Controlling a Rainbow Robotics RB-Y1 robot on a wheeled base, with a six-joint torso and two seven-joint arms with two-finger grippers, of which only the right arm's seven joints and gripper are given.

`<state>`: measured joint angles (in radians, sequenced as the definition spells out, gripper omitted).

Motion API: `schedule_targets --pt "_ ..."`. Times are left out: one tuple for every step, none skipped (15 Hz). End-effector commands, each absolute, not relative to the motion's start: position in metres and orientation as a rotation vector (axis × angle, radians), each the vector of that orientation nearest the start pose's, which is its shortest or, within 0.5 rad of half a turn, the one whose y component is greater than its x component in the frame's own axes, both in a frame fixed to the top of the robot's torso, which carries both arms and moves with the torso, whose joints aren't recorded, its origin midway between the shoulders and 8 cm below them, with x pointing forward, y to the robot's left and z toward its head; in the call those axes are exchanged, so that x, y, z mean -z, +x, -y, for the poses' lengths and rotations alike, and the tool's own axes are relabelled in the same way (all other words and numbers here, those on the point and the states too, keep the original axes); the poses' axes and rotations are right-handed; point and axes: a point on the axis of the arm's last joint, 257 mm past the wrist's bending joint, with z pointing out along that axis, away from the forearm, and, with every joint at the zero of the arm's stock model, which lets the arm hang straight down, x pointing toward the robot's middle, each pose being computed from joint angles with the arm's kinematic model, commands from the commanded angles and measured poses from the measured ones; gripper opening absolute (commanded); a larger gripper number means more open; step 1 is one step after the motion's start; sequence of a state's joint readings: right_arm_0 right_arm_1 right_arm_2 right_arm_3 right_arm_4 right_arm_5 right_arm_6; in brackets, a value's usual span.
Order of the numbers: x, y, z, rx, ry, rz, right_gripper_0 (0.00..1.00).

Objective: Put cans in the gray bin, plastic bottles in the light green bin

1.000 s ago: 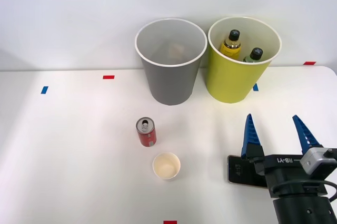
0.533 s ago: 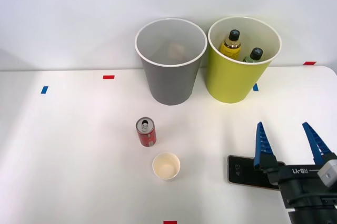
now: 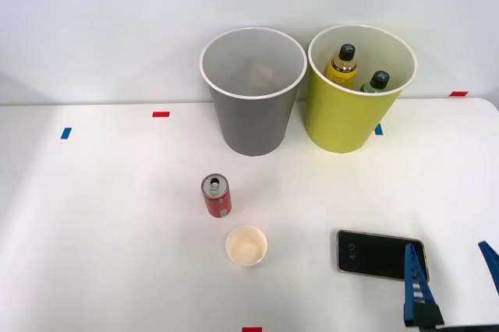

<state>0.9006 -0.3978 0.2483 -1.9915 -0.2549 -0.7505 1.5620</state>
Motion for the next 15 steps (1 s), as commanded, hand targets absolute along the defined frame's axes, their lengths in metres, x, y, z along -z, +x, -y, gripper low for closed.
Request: schedule_targets --pt "0.221 0.228 0.255 -0.092 -0.069 -1.387 1.0" --pt "0.225 0.218 0.251 -0.058 -0.117 -1.403 1.0" --pt "0.229 0.21 0.246 -0.035 -0.148 -1.418 1.0" --pt "0.232 0.203 0.24 -0.027 -0.167 -1.43 1.0" --pt "0.236 0.199 0.235 -0.029 -0.177 -1.443 1.0" --pt "0.24 0.193 0.226 -0.054 -0.177 -1.459 1.0" --pt "0.246 0.19 0.22 -0.072 -0.176 -1.474 1.0" --pt "0.252 0.186 0.217 -0.08 -0.173 -1.491 1.0" --pt "0.26 0.181 0.215 -0.088 -0.172 -1.51 1.0" --pt "0.265 0.178 0.213 -0.092 -0.179 -1.518 1.0" --pt "0.27 0.174 0.213 -0.088 -0.188 -1.526 1.0" --pt "0.276 0.169 0.212 -0.09 -0.196 -1.537 1.0" --pt "0.278 0.167 0.209 -0.091 -0.202 -1.542 1.0" --pt "0.278 0.167 0.208 -0.095 -0.201 -1.542 1.0" --pt "0.278 0.167 0.206 -0.1 -0.199 -1.54 1.0"
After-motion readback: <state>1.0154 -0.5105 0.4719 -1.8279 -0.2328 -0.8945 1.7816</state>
